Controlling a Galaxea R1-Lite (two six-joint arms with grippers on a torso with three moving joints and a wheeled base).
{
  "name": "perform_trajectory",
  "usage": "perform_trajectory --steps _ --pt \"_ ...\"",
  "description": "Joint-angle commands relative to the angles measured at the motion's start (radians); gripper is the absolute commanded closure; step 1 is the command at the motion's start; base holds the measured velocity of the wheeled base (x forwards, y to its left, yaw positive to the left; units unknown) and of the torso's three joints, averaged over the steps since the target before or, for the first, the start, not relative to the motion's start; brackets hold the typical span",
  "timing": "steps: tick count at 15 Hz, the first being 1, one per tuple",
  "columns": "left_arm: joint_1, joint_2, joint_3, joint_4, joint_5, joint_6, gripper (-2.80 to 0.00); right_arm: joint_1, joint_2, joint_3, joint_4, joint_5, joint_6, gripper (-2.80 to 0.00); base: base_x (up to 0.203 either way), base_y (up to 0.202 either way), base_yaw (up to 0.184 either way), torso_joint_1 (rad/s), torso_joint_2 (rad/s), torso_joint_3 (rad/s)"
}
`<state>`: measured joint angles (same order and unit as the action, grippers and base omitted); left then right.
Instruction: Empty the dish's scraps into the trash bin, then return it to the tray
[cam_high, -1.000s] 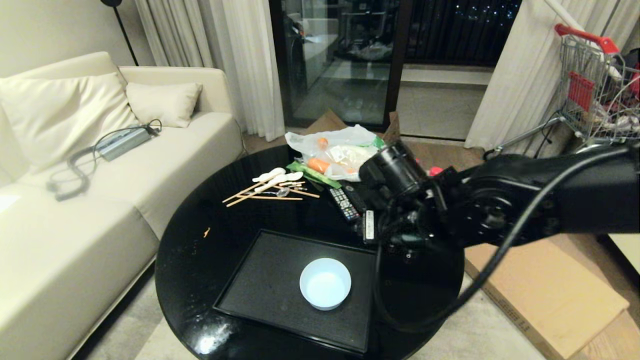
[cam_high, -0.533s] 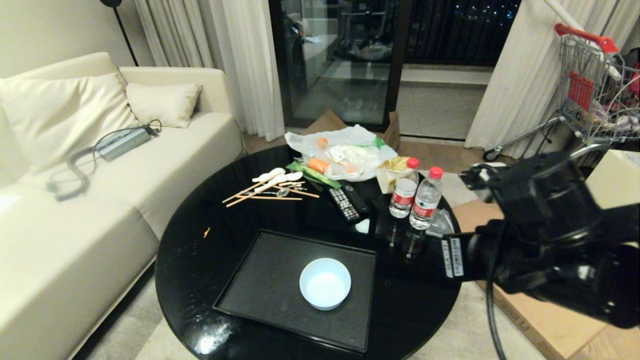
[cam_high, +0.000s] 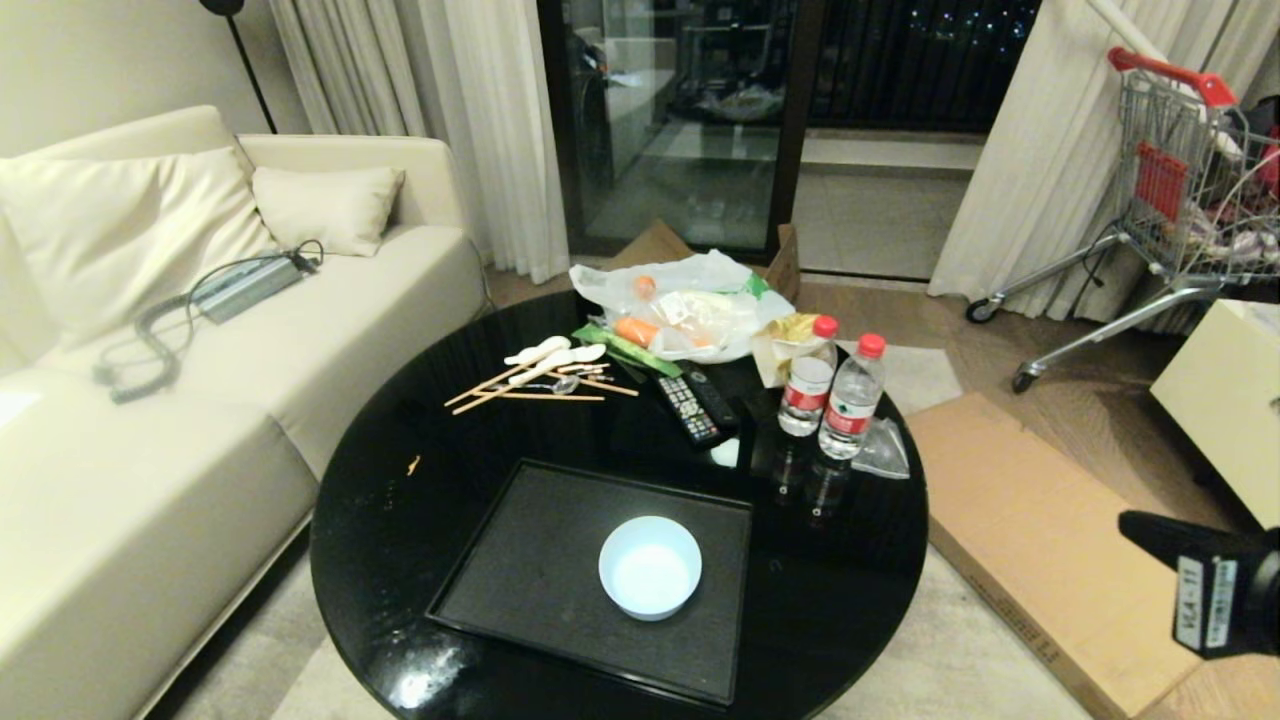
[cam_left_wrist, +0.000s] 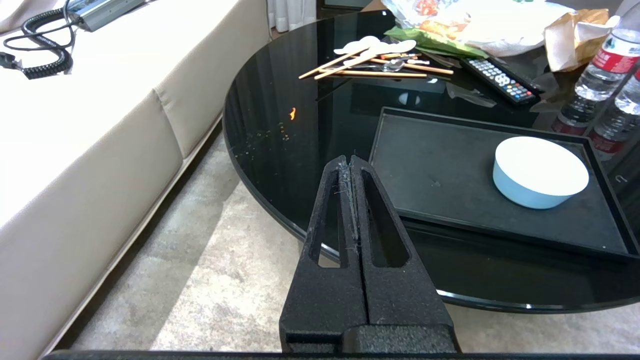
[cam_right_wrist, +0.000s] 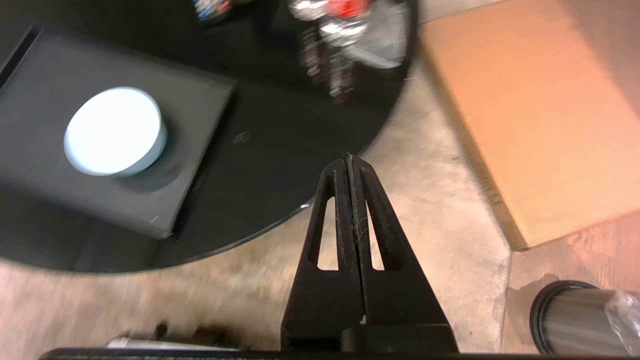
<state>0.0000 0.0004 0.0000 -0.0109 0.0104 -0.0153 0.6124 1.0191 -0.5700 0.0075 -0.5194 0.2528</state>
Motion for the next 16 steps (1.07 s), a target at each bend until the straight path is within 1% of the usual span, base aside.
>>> perform_trajectory --steps 1,3,5,6,7,8,9,10,11,13,16 --pt "0.0 0.0 0.0 -0.001 0.0 0.0 0.0 -0.142 -0.147 0.153 -0.1 0.006 -0.048 0.0 0.0 0.0 0.0 0.0 0.0 0.0" --pt "0.0 0.0 0.0 0.0 0.0 0.0 0.0 -0.28 -0.24 0.305 -0.229 0.069 -0.12 0.0 0.0 0.0 0.0 0.0 0.0 0.0" --pt "0.0 0.0 0.0 0.0 0.0 0.0 0.0 -0.428 -0.335 0.43 -0.315 0.182 -0.179 0.0 0.0 0.0 0.0 0.0 0.0 0.0" --pt "0.0 0.0 0.0 -0.001 0.0 0.0 0.0 -0.505 -0.391 0.48 -0.331 0.255 -0.204 0.0 0.0 0.0 0.0 0.0 0.0 0.0" --pt "0.0 0.0 0.0 0.0 0.0 0.0 0.0 -0.56 -0.458 0.52 -0.334 0.333 -0.223 0.0 0.0 0.0 0.0 0.0 0.0 0.0" --pt "0.0 0.0 0.0 0.0 0.0 0.0 0.0 -0.598 -0.527 0.539 -0.309 0.394 -0.236 0.0 0.0 0.0 0.0 0.0 0.0 0.0" --pt "0.0 0.0 0.0 0.0 0.0 0.0 0.0 -0.628 -0.604 0.55 -0.254 0.438 -0.251 0.0 0.0 0.0 0.0 0.0 0.0 0.0" --pt "0.0 0.0 0.0 0.0 0.0 0.0 0.0 -0.647 -0.68 0.557 -0.185 0.464 -0.276 0.0 0.0 0.0 0.0 0.0 0.0 0.0" --pt "0.0 0.0 0.0 0.0 0.0 0.0 0.0 -0.657 -0.729 0.562 -0.132 0.477 -0.3 0.0 0.0 0.0 0.0 0.0 0.0 0.0" --pt "0.0 0.0 0.0 -0.001 0.0 0.0 0.0 -0.676 -0.743 0.57 -0.056 0.494 -0.341 0.0 0.0 0.0 0.0 0.0 0.0 0.0" --pt "0.0 0.0 0.0 0.0 0.0 0.0 0.0 -0.656 -0.781 0.57 -0.037 0.493 -0.31 0.0 0.0 0.0 0.0 0.0 0.0 0.0"
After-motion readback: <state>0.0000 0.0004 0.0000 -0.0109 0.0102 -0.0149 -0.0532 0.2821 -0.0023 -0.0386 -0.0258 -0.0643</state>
